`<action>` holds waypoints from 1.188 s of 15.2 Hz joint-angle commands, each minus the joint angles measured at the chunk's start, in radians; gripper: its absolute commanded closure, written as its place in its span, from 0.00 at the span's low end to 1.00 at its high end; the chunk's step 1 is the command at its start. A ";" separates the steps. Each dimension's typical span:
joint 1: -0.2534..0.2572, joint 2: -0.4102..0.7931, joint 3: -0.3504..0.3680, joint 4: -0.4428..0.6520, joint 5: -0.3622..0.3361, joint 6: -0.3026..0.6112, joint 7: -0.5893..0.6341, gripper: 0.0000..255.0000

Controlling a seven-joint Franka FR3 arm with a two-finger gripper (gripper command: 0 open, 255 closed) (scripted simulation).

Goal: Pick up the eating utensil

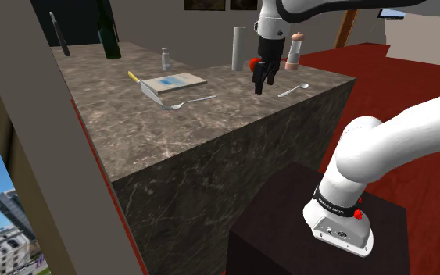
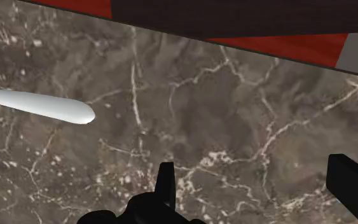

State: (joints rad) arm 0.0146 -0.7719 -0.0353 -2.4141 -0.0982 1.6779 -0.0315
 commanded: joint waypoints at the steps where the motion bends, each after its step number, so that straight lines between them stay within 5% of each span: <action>1: 0.000 0.000 0.000 0.000 0.000 0.000 0.000 0.00; 18: 0.240 0.593 -0.034 0.468 0.099 0.118 -0.577 0.00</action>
State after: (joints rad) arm 0.2430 -0.2070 -0.0728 -1.9755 -0.0081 1.7986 -0.5730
